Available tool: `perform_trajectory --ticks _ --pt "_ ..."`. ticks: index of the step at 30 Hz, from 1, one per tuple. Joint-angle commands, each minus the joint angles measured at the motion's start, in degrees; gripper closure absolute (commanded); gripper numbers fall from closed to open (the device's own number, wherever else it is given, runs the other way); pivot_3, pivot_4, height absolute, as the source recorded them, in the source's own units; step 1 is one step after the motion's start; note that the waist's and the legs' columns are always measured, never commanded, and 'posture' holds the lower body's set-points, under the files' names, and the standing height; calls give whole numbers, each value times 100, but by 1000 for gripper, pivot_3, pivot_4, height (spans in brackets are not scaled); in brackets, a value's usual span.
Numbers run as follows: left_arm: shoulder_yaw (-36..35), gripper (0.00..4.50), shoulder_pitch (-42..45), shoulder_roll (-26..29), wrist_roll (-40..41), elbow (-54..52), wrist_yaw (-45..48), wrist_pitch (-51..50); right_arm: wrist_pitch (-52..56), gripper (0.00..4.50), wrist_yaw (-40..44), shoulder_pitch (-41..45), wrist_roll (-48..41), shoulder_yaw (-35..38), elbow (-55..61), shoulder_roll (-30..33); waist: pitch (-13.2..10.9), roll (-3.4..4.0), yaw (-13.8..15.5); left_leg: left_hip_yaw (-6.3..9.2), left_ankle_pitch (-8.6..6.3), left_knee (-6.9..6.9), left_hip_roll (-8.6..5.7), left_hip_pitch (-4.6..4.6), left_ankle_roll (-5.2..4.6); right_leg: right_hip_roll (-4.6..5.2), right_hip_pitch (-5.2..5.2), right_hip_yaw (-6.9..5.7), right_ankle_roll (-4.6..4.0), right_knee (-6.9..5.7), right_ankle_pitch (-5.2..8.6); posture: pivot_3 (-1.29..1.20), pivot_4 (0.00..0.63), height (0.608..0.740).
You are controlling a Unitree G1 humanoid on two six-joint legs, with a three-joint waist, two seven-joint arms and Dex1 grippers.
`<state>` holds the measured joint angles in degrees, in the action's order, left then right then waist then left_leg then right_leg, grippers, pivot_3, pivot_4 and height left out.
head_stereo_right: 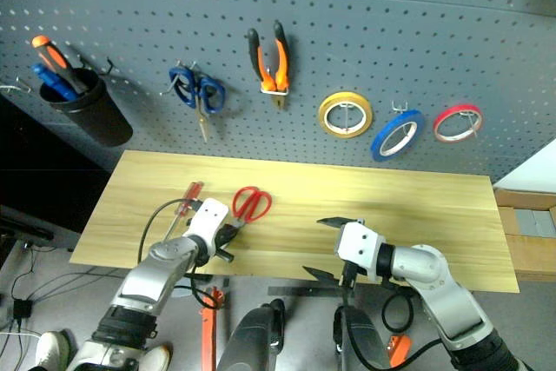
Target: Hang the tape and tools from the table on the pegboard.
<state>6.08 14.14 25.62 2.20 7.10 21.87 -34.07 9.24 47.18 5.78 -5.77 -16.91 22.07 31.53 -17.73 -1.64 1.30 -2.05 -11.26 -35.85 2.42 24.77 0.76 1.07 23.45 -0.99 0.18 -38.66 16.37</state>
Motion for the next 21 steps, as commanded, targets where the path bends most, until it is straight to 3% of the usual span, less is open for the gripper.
perform_trajectory --ticks 1,8,11,18,21 --pt "-126 4260 -213 -101 -21 -67 -108 42 -95 0 -60 47 -202 194 189 -97 3 -1 0 0 0 0 0 0 0 0 0 0 0 0 0 30 285 740" --pt "-449 4260 -510 -426 223 -805 -141 802 356 0 -584 60 -800 734 395 -624 30 -21 6 4 5 -1 -1 5 18 0 2 -7 4 0 -3 41 221 740" --pt "-570 4260 -1059 -612 124 -1639 -448 1277 478 0 -938 47 -1069 1096 550 -893 63 -44 11 6 11 -2 -1 9 36 0 2 -10 6 0 -5 55 186 740" --pt "-805 4260 -2546 -816 -315 -3313 -1041 2282 1142 0 -905 -187 -3078 1748 1251 -1175 382 -53 4 10 -16 1 1 11 56 -5 4 -10 2 4 -2 77 117 740" --pt "-853 4260 -2688 -928 -485 -3513 -1275 2661 1111 0 -991 -135 -3257 1815 1230 -1267 516 -55 13 8 -21 -3 1 8 44 -6 -1 -9 13 4 4 82 99 740"
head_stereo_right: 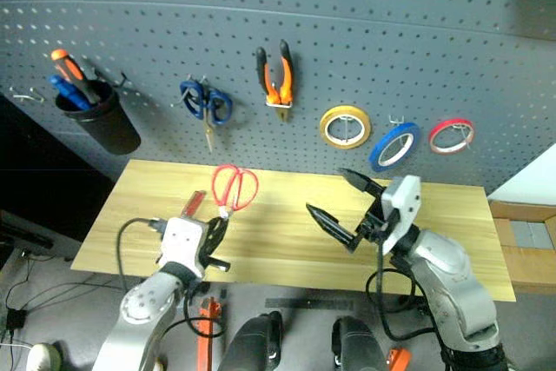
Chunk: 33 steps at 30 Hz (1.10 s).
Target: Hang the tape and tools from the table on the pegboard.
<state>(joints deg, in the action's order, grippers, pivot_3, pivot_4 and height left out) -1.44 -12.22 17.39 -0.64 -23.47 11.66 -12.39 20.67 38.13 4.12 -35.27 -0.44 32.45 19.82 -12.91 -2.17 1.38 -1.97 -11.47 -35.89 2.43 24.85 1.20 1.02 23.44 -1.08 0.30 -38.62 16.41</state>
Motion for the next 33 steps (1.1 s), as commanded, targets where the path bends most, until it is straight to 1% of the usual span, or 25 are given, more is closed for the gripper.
perform_trajectory --ticks 1,5,7,10,12,16,19,21,26,33 --pt "-118 4260 -43 -142 -244 -495 -322 609 -81 0 -94 54 -316 169 168 -119 76 1 8 0 1 -3 0 -2 -3 0 -3 -1 0 2 0 84 95 740" --pt "-228 4260 231 -209 -371 -467 -505 832 -180 0 -125 142 -340 145 109 -191 227 -9 7 -7 12 -12 -2 -16 -23 1 -20 2 -5 4 -11 88 80 740" --pt "-334 4260 694 -210 -381 -223 -599 872 -262 0 -59 249 -238 105 -8 -198 298 -10 11 -6 16 -13 -1 -15 -30 0 -19 0 -7 1 -15 92 66 740" --pt "-381 4260 1272 -200 -274 255 -572 901 -355 0 -39 402 -81 63 -172 -194 397 -10 27 -4 23 -16 -3 -16 -40 -7 -21 1 -6 -7 -15 88 65 740" --pt "-389 4260 1574 -112 -378 598 -566 1108 -439 0 -66 518 111 15 -261 -155 459 -12 22 -7 23 -16 -4 -16 -41 -10 -21 9 -5 -7 -16 81 67 740" --pt "-409 4260 2016 -49 -373 1123 -543 1261 -563 0 -137 674 279 -72 -355 -251 472 -13 2 -14 22 -17 -5 -21 -42 -17 -20 22 -5 -18 -17 75 72 740" --pt "-394 4260 2132 -62 -309 1324 -475 1230 -563 0 -146 724 296 -90 -364 -273 473 -13 7 -12 23 -17 -4 -25 -42 -18 -20 22 -8 -30 -19 71 79 740" --pt "-425 4260 2141 -127 -243 1386 -481 1146 -559 0 -169 750 301 -86 -344 -273 473 -13 5 -13 23 -18 -4 -26 -42 -18 -20 24 -28 -31 -31 65 82 740" --pt "-456 4260 2132 -201 -145 1396 -491 889 -537 0 -251 766 297 -59 -319 -256 473 -13 5 -15 23 -20 -3 -29 -42 -18 -21 26 -29 -34 -32 64 85 740" --pt "-456 4260 2069 -239 -59 1482 -464 523 -503 0 -333 741 315 -96 -222 -238 480 -13 3 -15 23 -21 -3 -35 -42 -19 -24 28 -31 -38 -34 55 72 740"
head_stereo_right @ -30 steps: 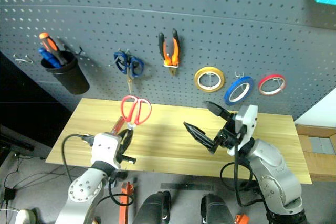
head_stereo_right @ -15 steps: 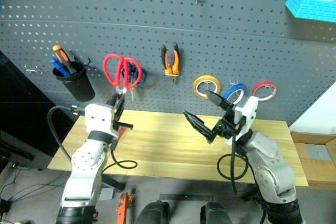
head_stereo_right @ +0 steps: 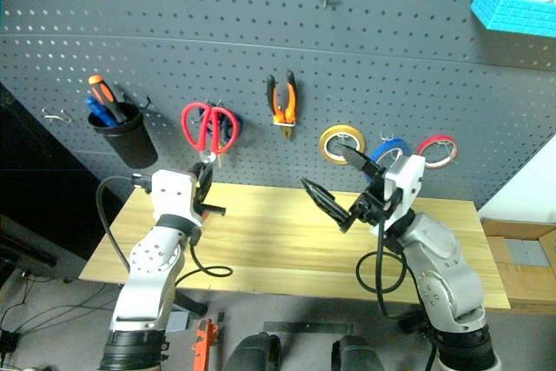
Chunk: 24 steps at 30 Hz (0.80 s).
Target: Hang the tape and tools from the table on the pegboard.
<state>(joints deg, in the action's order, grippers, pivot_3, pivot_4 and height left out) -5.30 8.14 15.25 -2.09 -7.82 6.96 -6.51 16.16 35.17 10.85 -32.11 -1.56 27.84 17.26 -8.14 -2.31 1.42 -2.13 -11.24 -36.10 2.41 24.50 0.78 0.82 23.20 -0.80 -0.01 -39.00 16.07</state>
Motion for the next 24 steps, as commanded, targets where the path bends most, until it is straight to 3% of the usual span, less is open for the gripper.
perform_trajectory --ticks 1,11,16,22,24 --pt "-59 4260 42 -17 88 -60 24 -99 -56 0 -40 65 8 13 243 34 6 -1 -1 0 0 0 0 0 0 0 0 0 0 0 0 55 72 740" --pt "-24 4260 818 109 168 825 279 -277 -93 0 40 121 20 51 214 143 32 -1 -1 -1 1 -9 1 -4 -1 -8 -6 4 2 -4 -3 51 84 740" --pt "-68 2497 989 224 240 1063 422 -336 -151 0 58 105 72 0 223 171 32 -1 -12 -3 1 -9 5 -6 -1 -10 -6 6 2 -4 -4 45 96 740" --pt "109 478 530 310 132 909 527 -497 -329 0 194 -137 358 -214 318 260 31 1 -15 -9 1 -6 8 -12 -1 -10 -7 12 1 -6 -4 52 121 740" --pt "146 478 360 355 112 895 591 -622 -370 0 210 -179 519 -319 280 309 30 1 -12 -10 1 -6 8 -13 -1 -10 -7 13 1 -6 -4 52 129 740"
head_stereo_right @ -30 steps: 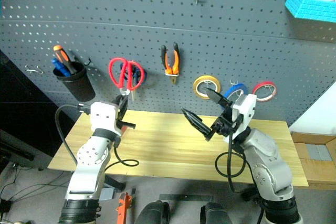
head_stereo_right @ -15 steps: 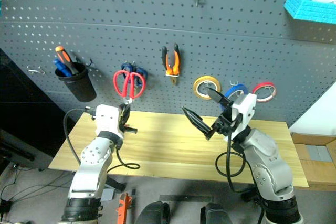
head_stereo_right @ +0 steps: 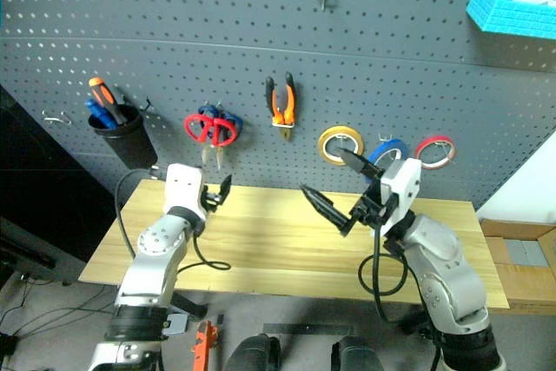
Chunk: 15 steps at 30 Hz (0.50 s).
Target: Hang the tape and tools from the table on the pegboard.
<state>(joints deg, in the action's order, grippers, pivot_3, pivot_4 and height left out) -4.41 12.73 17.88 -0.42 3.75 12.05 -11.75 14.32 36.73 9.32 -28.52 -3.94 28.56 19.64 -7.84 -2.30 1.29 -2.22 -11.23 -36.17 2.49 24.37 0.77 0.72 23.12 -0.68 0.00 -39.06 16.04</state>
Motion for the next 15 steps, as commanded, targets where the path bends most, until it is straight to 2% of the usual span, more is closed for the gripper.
perform_trajectory --ticks 1,5,9,12,15 --pt "64 478 -168 110 -56 -290 105 -150 -194 0 68 -39 234 -127 198 100 -3 0 2 0 0 -1 0 -1 0 0 -1 0 0 0 0 53 140 740" --pt "-42 478 -492 308 -57 -432 217 -297 -375 0 54 -9 999 -513 -57 294 -13 5 1 0 0 -1 5 -5 0 0 -3 -1 -2 0 0 58 161 740" --pt "-390 478 -655 857 -100 -96 258 -570 -389 0 -240 305 1947 -1150 -434 222 -115 13 -15 -8 0 8 15 -46 0 -1 -31 1 -9 1 14 79 206 740" --pt "-673 478 -544 883 210 123 246 -1089 -214 0 -321 548 2280 -1488 -632 74 -241 28 7 0 0 10 17 -72 0 -1 -56 -7 -18 1 24 87 241 740" --pt "-714 478 -388 964 267 330 363 -1112 170 0 -379 809 2546 -1765 -792 -92 -358 25 33 1 0 9 11 -73 0 10 -64 -10 -18 4 25 86 269 740"
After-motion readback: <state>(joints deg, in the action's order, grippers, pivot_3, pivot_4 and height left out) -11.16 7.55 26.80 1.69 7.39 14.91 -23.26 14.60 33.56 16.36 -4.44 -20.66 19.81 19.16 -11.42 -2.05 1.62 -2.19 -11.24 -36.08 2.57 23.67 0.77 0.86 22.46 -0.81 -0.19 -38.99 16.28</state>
